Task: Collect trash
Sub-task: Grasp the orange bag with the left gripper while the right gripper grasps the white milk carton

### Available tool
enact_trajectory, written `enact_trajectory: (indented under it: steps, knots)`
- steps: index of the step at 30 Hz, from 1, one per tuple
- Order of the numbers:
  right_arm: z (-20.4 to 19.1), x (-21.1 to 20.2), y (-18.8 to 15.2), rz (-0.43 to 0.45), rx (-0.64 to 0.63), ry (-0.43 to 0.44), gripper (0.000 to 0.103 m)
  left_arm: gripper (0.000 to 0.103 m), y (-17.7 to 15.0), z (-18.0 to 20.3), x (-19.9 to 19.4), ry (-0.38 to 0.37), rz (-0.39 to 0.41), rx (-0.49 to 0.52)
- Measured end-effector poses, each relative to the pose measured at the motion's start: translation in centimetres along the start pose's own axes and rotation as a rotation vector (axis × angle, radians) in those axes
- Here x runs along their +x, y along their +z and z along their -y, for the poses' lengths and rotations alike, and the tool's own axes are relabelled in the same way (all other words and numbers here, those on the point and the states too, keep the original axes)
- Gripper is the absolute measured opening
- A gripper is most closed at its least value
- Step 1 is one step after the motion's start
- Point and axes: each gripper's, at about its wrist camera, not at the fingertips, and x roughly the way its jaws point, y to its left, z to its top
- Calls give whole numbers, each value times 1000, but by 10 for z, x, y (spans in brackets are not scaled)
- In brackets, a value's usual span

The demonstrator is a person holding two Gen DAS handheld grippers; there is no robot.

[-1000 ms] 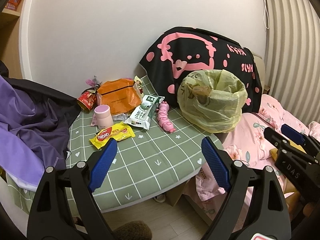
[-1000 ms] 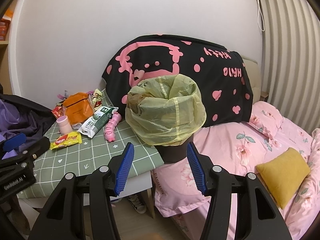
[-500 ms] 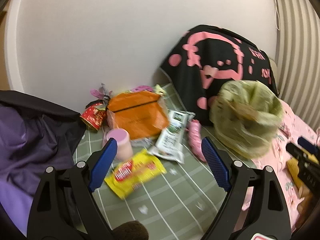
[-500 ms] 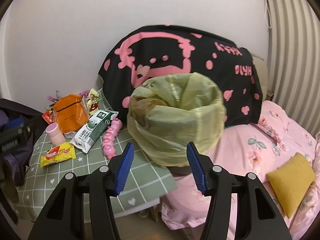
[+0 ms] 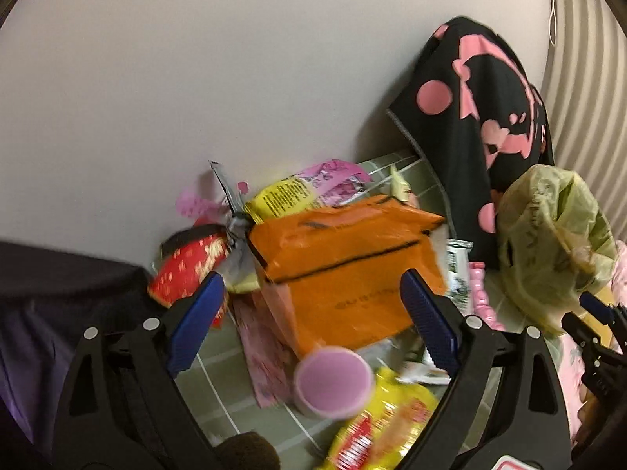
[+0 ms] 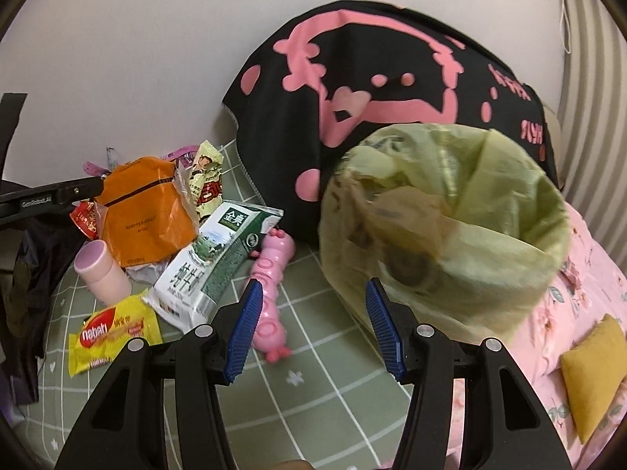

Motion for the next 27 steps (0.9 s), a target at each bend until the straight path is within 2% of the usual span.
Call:
enact_trajectory:
  steps: [5,10,12,13,16,17,20,27]
  knots:
    - [-8,10,9,-24,-12,-30,52,73,13,-50,24,-38,-3,-176]
    - [-10,8,11,-40,-16,-60,52,63,26,-77,43,-6,-7,-236]
    - [-11,10,10,-57,-16,-58,52,53,29,-80,49,7,-22,-239]
    - [-12,12,10,-66,-13,-50,52,43,30,-80,51,11,-29,-242]
    - [-17,16,13,-71,-21,-22,52,19,33,-81,50,-14,-56,-246]
    - [-20,17,13,-71,-30,-12,52,15,32,-79,46,-27,-56,-247]
    - [-28,26,13,-73,-70,21,52,7,30,-70,31,-72,-40,-238]
    - [-39,51,23,-96,-58,132,52,3,22,-53,-10,-95,-17,-230]
